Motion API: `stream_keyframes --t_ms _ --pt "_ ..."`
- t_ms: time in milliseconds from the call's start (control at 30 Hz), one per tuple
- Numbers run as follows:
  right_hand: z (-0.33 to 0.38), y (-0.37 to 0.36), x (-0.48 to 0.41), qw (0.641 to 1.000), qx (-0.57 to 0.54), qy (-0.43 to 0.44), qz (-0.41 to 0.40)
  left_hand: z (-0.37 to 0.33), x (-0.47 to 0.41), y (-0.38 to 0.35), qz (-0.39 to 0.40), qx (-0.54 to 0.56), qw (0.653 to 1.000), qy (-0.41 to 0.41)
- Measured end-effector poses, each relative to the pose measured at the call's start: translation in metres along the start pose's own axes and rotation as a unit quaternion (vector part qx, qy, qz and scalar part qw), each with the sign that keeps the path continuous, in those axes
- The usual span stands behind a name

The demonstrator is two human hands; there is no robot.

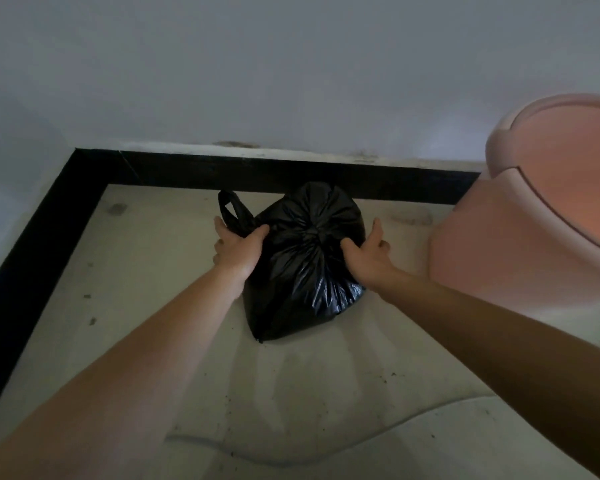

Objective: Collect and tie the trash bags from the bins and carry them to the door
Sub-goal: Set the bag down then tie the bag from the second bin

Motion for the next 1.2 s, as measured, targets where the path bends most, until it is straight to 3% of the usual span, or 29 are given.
stream_keyframes --t_ms 133,233,500,667,833,1033,1200 --pt "0.002 -0.032 0.007 0.993 -0.044 0.108 -0.034 0.010 -0.001 -0.027 0.086 0.113 0.990 -0.011" --pt "0.000 -0.041 0.007 0.984 -0.012 0.170 -0.060 0.009 0.002 -0.028 0.055 0.119 0.991 -0.039" --pt "-0.041 -0.035 0.044 0.982 0.040 0.166 -0.085 0.067 0.046 -0.005 -0.081 0.031 0.994 -0.065" --pt "-0.068 -0.038 0.088 0.979 0.058 0.190 -0.055 0.125 0.083 0.007 -0.087 -0.024 0.995 -0.046" --pt "-0.068 -0.020 0.150 0.987 0.084 0.138 -0.017 0.126 0.158 0.041 -0.101 -0.072 0.992 -0.010" --pt "-0.015 0.038 0.266 0.993 0.046 0.105 0.027 0.062 0.266 0.121 -0.077 -0.115 0.990 0.017" --pt "0.132 0.136 0.323 0.986 0.017 0.146 0.072 -0.113 0.337 0.188 -0.056 -0.046 0.997 -0.002"
Point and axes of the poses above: each hand's wrist, its own x-axis away from the middle knuckle, its own y-axis out of the back of the hand, z = x × y, the point moved 6 cm from there along -x, towards the middle knuckle, and after that the axes turned 4 degrees about -z, right-handed, at the moved point
